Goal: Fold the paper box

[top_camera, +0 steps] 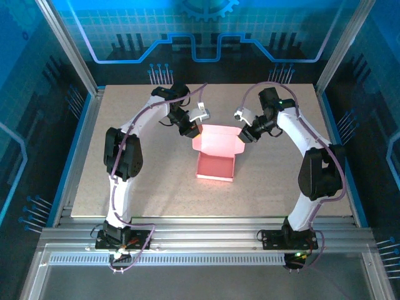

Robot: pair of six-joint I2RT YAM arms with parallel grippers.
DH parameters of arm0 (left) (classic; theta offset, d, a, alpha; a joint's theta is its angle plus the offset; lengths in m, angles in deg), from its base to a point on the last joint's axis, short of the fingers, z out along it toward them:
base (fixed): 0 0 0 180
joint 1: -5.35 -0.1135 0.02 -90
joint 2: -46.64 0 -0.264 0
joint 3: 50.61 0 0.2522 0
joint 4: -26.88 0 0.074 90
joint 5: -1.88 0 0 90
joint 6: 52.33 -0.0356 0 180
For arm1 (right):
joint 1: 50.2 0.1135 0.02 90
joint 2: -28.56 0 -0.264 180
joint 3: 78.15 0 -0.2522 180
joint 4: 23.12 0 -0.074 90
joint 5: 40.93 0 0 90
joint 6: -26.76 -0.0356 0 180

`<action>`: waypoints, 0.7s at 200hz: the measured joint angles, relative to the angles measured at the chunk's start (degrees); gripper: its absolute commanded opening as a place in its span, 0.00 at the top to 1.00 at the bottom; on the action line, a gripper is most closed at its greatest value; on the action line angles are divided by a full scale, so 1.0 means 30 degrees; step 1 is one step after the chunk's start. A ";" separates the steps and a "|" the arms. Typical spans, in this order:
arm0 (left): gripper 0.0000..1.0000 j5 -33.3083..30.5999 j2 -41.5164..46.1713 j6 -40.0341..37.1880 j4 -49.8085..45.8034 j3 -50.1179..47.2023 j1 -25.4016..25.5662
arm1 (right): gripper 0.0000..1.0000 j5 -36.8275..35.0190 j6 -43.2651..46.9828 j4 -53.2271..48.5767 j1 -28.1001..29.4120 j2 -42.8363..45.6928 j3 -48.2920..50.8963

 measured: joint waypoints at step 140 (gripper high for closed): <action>1.00 0.0007 0.0000 0.0000 -0.0015 0.0000 -0.0051 | 0.82 -0.0160 0.0510 -0.0707 0.0000 -0.1129 -0.0175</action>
